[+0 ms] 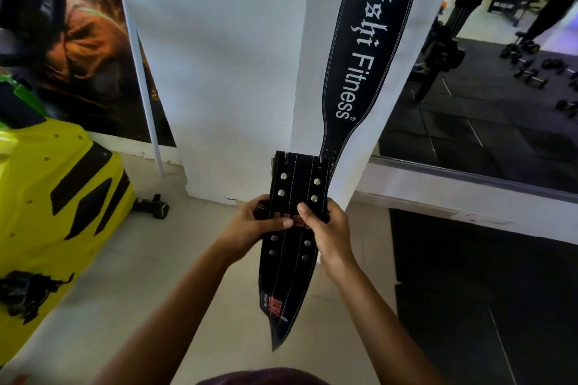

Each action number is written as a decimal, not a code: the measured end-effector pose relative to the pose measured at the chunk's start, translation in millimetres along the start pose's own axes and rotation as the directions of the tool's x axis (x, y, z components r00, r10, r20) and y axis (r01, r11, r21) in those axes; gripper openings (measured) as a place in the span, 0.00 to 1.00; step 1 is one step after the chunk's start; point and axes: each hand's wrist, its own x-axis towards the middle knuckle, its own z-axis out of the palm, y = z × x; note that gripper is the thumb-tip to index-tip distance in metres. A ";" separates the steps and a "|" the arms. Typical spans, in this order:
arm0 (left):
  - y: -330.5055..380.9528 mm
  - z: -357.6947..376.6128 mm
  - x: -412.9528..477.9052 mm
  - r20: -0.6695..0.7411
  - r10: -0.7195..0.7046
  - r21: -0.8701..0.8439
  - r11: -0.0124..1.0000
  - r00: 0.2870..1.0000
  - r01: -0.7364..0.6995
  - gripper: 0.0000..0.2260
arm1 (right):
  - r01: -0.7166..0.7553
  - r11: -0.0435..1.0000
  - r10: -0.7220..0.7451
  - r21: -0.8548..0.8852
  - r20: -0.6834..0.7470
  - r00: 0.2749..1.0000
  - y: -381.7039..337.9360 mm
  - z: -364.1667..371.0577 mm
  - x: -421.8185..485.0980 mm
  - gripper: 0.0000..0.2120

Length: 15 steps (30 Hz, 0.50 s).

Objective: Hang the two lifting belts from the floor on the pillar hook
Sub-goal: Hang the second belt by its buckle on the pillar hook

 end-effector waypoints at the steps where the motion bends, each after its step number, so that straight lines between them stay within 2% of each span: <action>1: -10.4 0.0 -6.4 0.014 -0.017 0.046 0.999 1.000 0.016 0.17 | 0.007 1.000 -0.007 -0.005 -0.009 1.000 -1.1 -0.7 0.6 0.10; 3: -28.7 1.4 -18.3 0.081 -0.058 0.157 0.987 0.995 0.045 0.14 | 0.003 1.000 -0.003 -0.004 -0.025 1.000 -3.5 -1.9 1.6 0.09; 5: -35.6 2.5 -22.9 0.101 -0.052 0.198 0.980 0.994 0.031 0.14 | 0.008 1.000 -0.009 -0.018 -0.019 1.000 -6.4 -3.5 3.6 0.10; 8: -14.2 2.2 -15.5 0.048 0.008 0.049 0.999 0.999 -0.010 0.12 | 0.030 0.998 -0.030 -0.054 0.011 1.000 -14.2 -2.7 3.7 0.11; 13: 34.1 5.2 6.1 -0.037 0.023 -0.177 0.984 0.999 -0.029 0.15 | 0.063 0.998 -0.063 -0.026 0.028 0.998 -53.5 2.9 15.1 0.13; 15: 52.4 3.8 14.6 -0.048 0.072 -0.155 0.985 0.996 -0.078 0.16 | 0.035 0.999 -0.035 -0.012 -0.001 0.999 -67.0 6.5 22.6 0.15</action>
